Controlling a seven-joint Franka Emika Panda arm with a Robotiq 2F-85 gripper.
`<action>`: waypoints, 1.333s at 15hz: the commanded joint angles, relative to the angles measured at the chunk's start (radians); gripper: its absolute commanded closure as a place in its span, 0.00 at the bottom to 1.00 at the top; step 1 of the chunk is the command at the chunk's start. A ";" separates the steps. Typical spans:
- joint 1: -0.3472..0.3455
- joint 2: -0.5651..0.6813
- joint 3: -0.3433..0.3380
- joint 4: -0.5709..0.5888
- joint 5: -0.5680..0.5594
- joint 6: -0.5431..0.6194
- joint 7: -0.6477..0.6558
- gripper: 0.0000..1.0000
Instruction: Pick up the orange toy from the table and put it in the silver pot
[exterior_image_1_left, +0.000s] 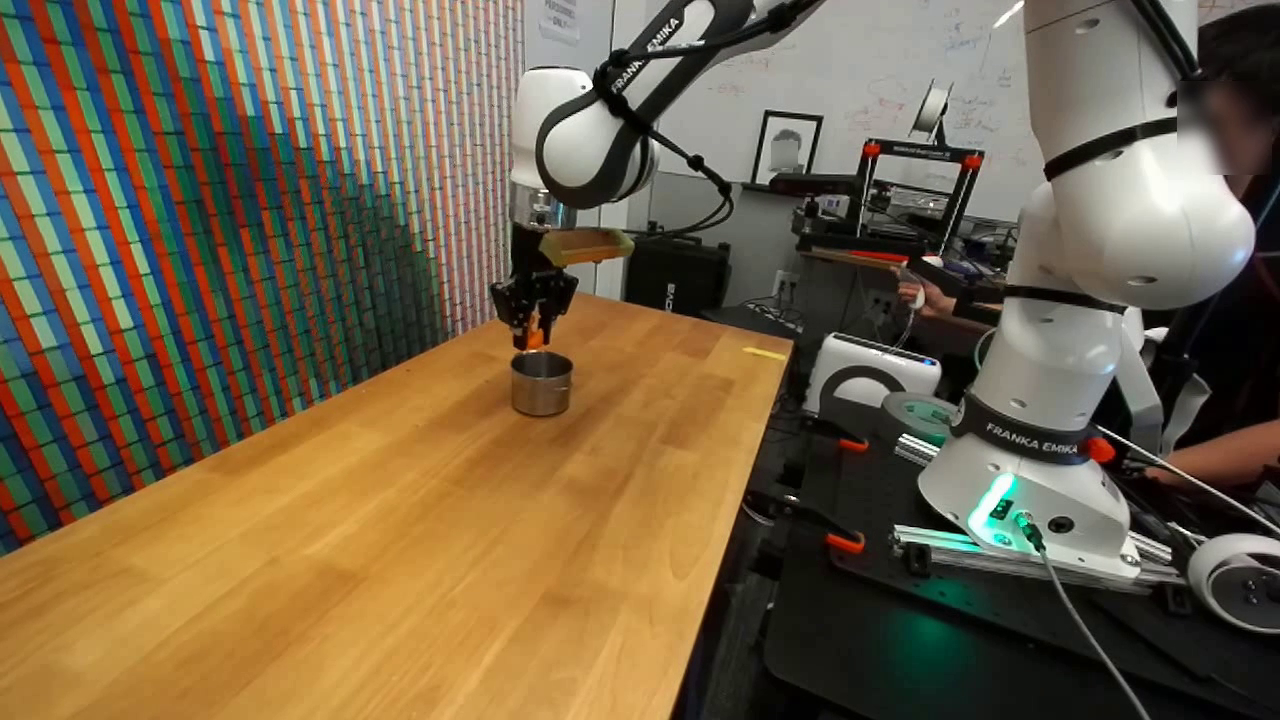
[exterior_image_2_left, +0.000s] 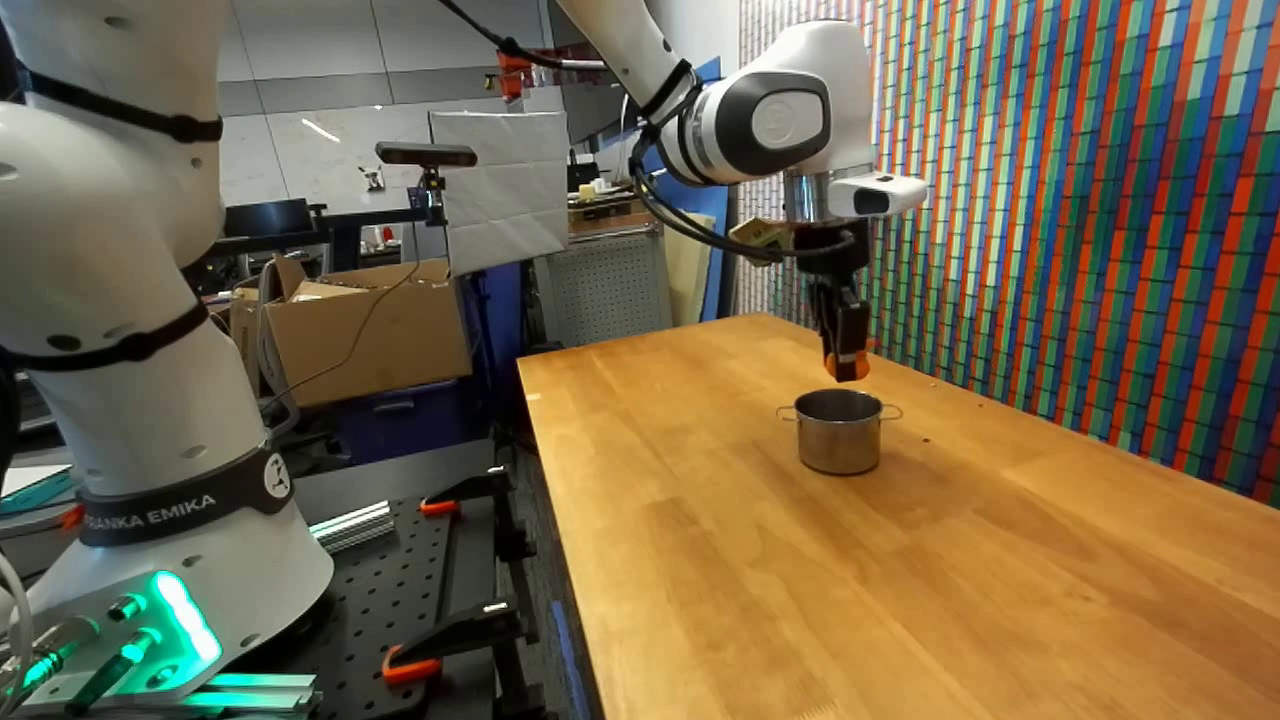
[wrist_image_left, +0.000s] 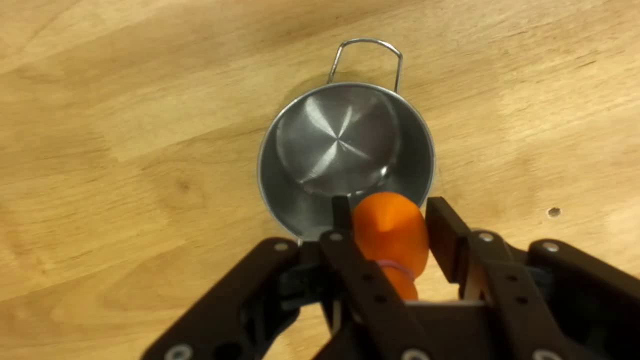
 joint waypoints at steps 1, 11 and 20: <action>0.014 0.009 -0.033 -0.002 -0.031 0.029 0.025 0.33; 0.007 -0.001 -0.056 0.113 -0.057 -0.043 0.008 0.00; -0.040 -0.031 -0.041 0.216 -0.030 -0.215 -0.056 0.00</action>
